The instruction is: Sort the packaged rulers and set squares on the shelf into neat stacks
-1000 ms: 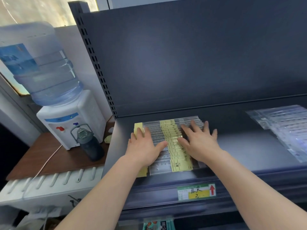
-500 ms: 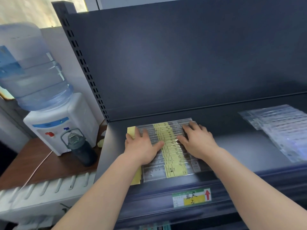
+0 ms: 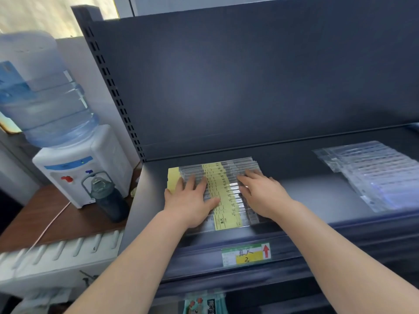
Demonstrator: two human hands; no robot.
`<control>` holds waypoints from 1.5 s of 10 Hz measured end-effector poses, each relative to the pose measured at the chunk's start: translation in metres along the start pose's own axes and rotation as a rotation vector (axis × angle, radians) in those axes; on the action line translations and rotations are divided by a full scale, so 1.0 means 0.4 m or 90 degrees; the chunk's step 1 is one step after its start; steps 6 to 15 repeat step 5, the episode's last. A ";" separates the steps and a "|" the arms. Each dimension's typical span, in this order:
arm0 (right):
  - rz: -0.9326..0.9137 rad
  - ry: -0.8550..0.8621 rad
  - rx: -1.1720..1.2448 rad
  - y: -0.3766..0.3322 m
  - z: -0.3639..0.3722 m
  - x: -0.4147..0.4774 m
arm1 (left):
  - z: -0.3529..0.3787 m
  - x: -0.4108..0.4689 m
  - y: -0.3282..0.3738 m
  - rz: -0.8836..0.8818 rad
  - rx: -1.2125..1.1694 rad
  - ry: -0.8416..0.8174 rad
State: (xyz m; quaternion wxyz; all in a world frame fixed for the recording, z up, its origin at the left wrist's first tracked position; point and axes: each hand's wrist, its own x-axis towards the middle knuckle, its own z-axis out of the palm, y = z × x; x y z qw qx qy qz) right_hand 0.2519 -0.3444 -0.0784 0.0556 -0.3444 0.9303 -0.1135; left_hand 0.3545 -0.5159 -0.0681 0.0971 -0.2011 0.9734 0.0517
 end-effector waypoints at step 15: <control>-0.090 -0.016 -0.009 0.023 -0.031 -0.160 | 0.003 -0.160 0.112 -0.034 -0.005 0.060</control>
